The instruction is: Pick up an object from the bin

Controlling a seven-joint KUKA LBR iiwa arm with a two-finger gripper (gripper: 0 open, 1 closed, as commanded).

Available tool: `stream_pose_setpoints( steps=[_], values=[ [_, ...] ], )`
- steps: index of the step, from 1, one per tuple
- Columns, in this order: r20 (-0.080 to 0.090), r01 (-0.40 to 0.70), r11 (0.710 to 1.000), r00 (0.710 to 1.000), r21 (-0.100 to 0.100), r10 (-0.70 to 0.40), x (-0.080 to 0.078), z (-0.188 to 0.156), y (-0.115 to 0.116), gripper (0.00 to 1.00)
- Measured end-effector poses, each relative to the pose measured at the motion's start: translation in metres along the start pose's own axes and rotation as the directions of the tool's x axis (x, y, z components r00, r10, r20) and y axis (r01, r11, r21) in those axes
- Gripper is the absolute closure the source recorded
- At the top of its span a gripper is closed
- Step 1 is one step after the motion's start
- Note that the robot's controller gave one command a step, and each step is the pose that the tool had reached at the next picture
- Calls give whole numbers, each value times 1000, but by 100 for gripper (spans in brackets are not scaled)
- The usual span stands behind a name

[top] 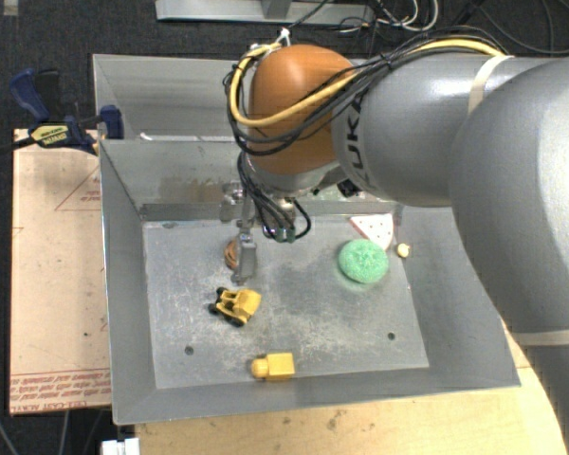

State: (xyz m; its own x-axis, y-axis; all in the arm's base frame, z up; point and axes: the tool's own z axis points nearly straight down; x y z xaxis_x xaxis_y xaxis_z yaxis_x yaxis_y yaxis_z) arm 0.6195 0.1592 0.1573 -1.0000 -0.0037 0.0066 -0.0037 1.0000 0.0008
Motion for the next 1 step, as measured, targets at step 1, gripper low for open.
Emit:
stream_pose_setpoints(
  steps=[1],
  values=[
    [7, -2, 1000, 1000, -1, 2, -2, -5, -1, 0]
  ],
)
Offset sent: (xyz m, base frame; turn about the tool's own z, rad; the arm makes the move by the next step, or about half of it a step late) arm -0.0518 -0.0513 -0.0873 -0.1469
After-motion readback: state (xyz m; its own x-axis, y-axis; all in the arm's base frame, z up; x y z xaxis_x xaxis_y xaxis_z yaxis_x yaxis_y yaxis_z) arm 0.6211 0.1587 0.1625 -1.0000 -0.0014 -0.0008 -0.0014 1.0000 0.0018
